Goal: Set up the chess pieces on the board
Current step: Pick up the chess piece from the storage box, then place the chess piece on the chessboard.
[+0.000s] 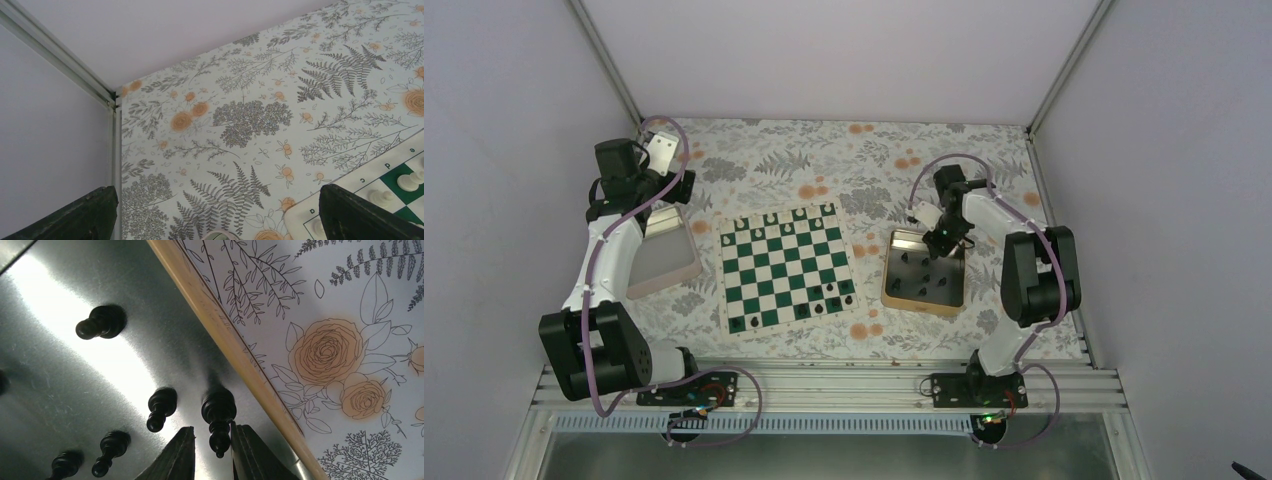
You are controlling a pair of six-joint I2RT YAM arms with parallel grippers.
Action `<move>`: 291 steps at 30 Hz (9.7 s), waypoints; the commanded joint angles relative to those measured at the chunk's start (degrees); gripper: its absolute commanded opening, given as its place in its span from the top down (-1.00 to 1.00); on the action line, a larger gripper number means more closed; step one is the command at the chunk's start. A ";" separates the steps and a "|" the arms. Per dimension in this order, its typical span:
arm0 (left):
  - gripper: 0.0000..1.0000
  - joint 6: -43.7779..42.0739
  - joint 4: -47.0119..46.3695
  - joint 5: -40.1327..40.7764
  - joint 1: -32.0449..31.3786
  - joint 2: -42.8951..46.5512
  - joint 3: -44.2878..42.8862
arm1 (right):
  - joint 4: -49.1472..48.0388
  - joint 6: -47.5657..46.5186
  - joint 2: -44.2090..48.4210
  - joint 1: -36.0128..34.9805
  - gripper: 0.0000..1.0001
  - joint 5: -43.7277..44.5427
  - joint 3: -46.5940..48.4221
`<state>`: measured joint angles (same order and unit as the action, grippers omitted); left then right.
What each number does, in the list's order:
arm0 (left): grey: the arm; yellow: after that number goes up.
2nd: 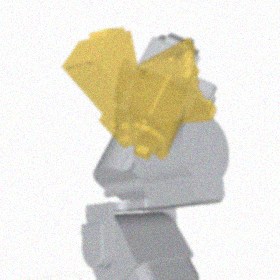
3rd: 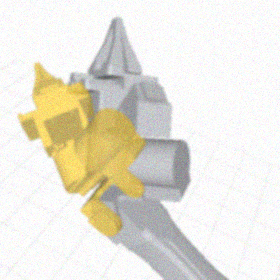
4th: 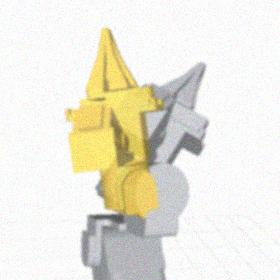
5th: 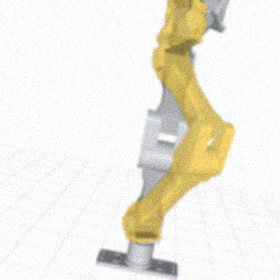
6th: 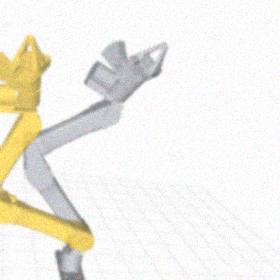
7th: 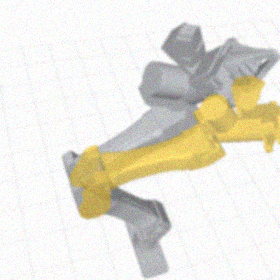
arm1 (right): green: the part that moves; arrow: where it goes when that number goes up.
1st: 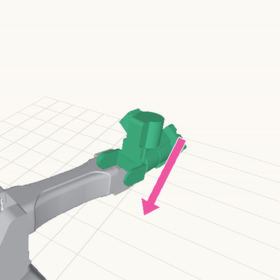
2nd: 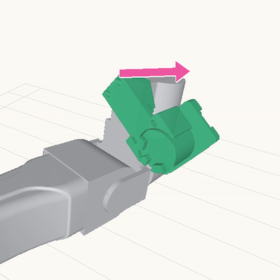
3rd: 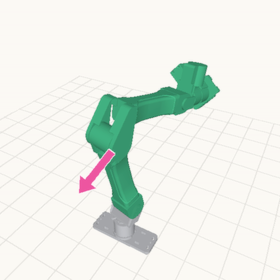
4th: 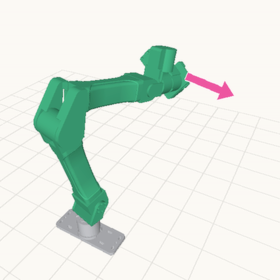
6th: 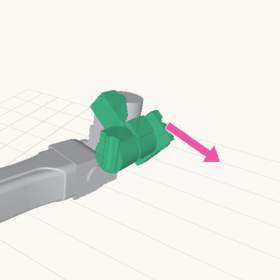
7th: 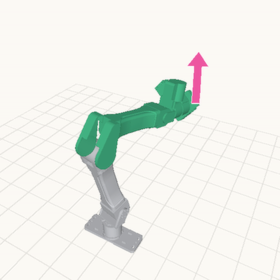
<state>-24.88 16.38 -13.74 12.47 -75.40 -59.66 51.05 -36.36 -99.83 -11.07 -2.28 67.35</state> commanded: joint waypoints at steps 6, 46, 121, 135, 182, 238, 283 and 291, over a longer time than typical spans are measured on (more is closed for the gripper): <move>-1.00 -0.49 -0.19 -0.63 0.22 -0.11 -0.02 | -0.95 0.00 -1.85 0.65 0.64 -0.64 -0.99; -1.00 -0.44 -0.13 -0.55 0.27 0.34 0.07 | 16.95 0.85 -19.69 -48.86 0.87 -3.11 45.36; -1.00 -0.52 -0.59 -2.38 0.27 1.47 1.17 | 9.68 0.92 -31.37 -57.23 0.88 -8.69 44.14; -1.00 -0.52 -0.78 -2.27 0.27 1.99 1.58 | 8.87 0.98 -31.93 -57.14 0.88 -8.36 43.65; -1.00 -1.04 -0.42 -3.00 0.27 1.40 1.42 | 13.85 0.21 -29.74 -55.69 0.54 -11.16 46.42; -1.00 -1.13 -0.30 -4.15 0.27 1.73 1.82 | 11.71 0.34 -33.10 -57.31 0.57 -9.61 44.02; -1.00 -1.13 -0.42 -4.34 0.27 1.54 1.74 | 10.81 1.75 -32.16 -57.31 0.86 -7.89 47.61; -1.00 -1.13 -0.35 -4.21 0.27 1.56 1.74 | 10.53 1.55 -32.43 -57.31 0.86 -8.51 46.98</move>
<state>-25.12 16.36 -16.80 12.47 -74.41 -58.19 62.37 -35.29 -132.46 -67.85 -9.61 113.54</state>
